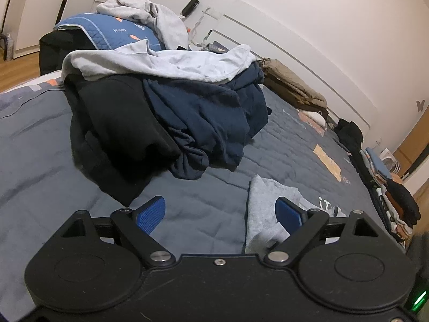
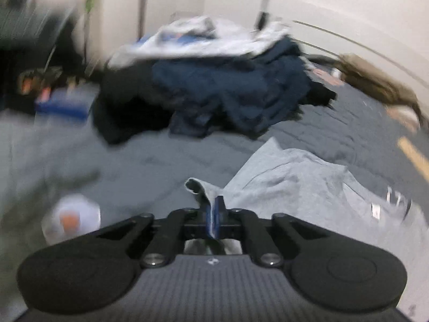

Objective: Fold clothes

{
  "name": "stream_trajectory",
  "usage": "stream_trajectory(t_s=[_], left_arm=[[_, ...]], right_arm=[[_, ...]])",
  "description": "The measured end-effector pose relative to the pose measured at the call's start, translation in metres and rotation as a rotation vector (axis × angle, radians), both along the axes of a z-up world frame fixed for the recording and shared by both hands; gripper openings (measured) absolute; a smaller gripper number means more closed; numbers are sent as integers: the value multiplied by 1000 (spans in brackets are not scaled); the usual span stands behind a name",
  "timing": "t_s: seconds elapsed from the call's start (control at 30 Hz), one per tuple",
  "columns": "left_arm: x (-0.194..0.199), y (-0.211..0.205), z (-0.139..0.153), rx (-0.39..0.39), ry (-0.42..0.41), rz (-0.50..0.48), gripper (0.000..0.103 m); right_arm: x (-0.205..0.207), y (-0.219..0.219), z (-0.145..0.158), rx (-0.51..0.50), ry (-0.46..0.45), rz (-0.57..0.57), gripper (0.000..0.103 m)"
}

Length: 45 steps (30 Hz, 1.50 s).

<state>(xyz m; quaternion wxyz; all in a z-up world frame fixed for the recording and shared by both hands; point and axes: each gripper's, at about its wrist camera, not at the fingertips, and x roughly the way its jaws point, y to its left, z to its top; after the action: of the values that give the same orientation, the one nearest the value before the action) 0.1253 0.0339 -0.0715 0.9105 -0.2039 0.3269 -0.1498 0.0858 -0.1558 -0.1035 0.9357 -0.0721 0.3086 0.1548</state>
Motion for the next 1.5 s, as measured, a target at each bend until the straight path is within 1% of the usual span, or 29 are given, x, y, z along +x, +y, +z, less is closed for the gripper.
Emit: stream_trajectory(t_s=[0.03, 0.1, 0.17, 0.2, 0.33, 0.37, 0.43, 0.47, 0.5, 0.57, 0.6, 0.67, 0.73, 0.77, 0.8, 0.83, 0.87, 0.9, 0.93, 1.0, 1.1, 1.2, 1.3, 1.37, 1.43, 1.47, 1.5], left_arm=[[0, -1, 0, 5, -1, -5, 88], [-1, -5, -1, 26, -7, -27, 89], [-3, -14, 0, 68, -27, -84, 88], [-4, -18, 0, 90, -38, -114, 89], [-20, -48, 1, 239, -131, -285, 88], [-29, -58, -1, 275, -156, -346, 88], [-42, -72, -5, 346, -208, -430, 88], [-48, -79, -7, 381, -234, -472, 86], [-54, -86, -9, 416, -260, -514, 81], [-63, -95, -18, 467, -286, -583, 80], [-66, -98, -21, 482, -288, -617, 79], [-71, -101, -27, 511, -292, -655, 75], [-74, -104, -33, 565, -312, -685, 72], [-76, -105, -37, 592, -322, -700, 68], [-77, -107, -39, 620, -330, -708, 64], [-78, -109, -42, 649, -337, -715, 62], [-79, -111, -45, 677, -345, -722, 60], [-79, -111, -47, 678, -343, -733, 54], [-80, -111, -47, 674, -336, -746, 52], [-80, -112, -48, 679, -336, -760, 51], [-82, -114, -51, 705, -354, -762, 51], [-81, -115, -54, 715, -356, -765, 51], [-80, -116, -57, 720, -358, -771, 51], [-81, -117, -59, 735, -370, -783, 51], [-83, -119, -63, 770, -383, -786, 51], [-84, -120, -66, 789, -393, -782, 51], [-85, -122, -68, 821, -417, -765, 51]], right_arm=[[1, -10, 8, 66, -10, -32, 3], [1, -36, 25, 233, -30, -101, 2], [1, -65, 36, 367, -41, -181, 2], [2, -79, 34, 404, -28, -227, 2], [6, -136, 26, 545, 29, -408, 2], [7, -146, 18, 551, 62, -435, 2], [10, -164, 1, 563, 129, -487, 2], [10, -171, -8, 577, 174, -495, 5], [10, -174, -16, 579, 222, -492, 5], [8, -176, -24, 572, 287, -485, 7], [6, -175, -26, 558, 304, -466, 7], [0, -175, -21, 506, 311, -445, 8], [-7, -177, -10, 449, 277, -454, 12], [-8, -180, -3, 427, 250, -457, 18], [-9, -182, 3, 408, 224, -455, 26], [-6, -183, 8, 403, 202, -442, 31], [-3, -184, 13, 399, 179, -426, 38], [1, -182, 18, 401, 161, -402, 43], [8, -178, 23, 399, 153, -369, 45], [27, -163, 26, 388, 151, -297, 49], [58, -141, 22, 357, 177, -225, 49], [89, -119, 12, 354, 215, -159, 50], [112, -103, 2, 358, 246, -128, 50], [126, -92, -7, 340, 270, -112, 50], [135, -86, -16, 319, 299, -99, 49], [140, -83, -20, 314, 313, -94, 42], [143, -81, -23, 319, 321, -90, 26]])
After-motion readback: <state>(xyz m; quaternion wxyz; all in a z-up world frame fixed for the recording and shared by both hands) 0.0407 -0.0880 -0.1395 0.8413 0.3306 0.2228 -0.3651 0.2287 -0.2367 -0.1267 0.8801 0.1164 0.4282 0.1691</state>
